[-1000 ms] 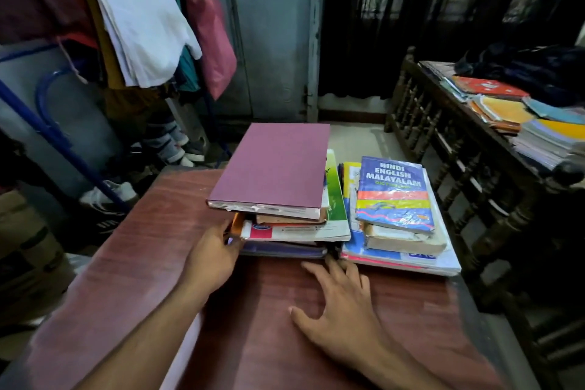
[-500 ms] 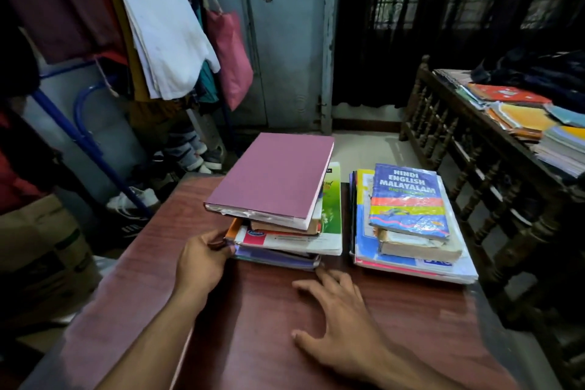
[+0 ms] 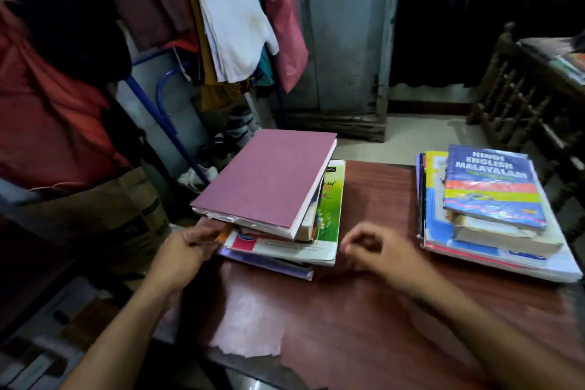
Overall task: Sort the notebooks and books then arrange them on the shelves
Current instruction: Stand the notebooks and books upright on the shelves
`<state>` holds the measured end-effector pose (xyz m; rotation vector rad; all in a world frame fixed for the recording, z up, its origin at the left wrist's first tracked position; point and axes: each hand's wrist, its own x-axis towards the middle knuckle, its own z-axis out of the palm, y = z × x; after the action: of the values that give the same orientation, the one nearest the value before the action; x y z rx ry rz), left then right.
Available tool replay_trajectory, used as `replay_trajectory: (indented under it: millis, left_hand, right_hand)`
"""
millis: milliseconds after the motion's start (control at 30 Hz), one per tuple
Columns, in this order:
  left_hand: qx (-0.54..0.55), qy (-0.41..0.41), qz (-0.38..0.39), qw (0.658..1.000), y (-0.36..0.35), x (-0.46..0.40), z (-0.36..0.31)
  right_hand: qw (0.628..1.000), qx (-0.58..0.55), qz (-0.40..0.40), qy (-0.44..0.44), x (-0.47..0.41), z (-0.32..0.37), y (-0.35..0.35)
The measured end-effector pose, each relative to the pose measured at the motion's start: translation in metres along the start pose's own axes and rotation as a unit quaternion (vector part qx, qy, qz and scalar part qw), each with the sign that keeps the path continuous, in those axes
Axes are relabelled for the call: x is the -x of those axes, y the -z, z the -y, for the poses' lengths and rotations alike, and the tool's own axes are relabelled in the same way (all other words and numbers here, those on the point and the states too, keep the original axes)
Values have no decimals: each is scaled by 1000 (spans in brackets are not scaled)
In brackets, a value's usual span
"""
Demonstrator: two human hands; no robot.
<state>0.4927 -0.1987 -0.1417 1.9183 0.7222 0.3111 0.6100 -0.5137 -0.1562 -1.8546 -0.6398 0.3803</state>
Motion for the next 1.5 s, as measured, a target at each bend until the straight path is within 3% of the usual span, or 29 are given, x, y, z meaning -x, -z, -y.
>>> replay_trajectory:
  millis: [67,167,267,400,800,933,1067,1200,1333,1500]
  left_hand:
    - [109,6,-37,993,1,1,-22]
    - [182,21,-49,982,2,-6,-56]
    - [173,78,67,979,3,-10,-75]
    - [92,46,132,986,-5,-7,-81]
    - [1,26,129,991,-37,36,-92]
    - [36,38,104,993,-42,35,-85]
    - [38,50,99,993,-44,35,-95]
    - [81,111,142,980,-41,42,-104]
    - [155,142,148,966,-26,59,-105]
    - [273,138,144,941,8,90,-84]
  right_hand:
    - [977,-169,-64,-115,-19,7,12]
    - [952,-236,-35,-191,-36,14,8]
    - [942,-263,-16,-206,-44,20,-15]
    - [940,-277,-26,-197,-48,33,-28]
    - [883,-437,-37,-170,-31,56,-8]
    - [892,-410,19,-189,-26,58,1]
    - [905,-376,4,-198,-24,61,-3]
    - [922,-345,-18,-172,-19,65,-6]
    - [940,-314,-16,-132,-4,76,-3]
    - [939,-326,47,-99,13,91,-22]
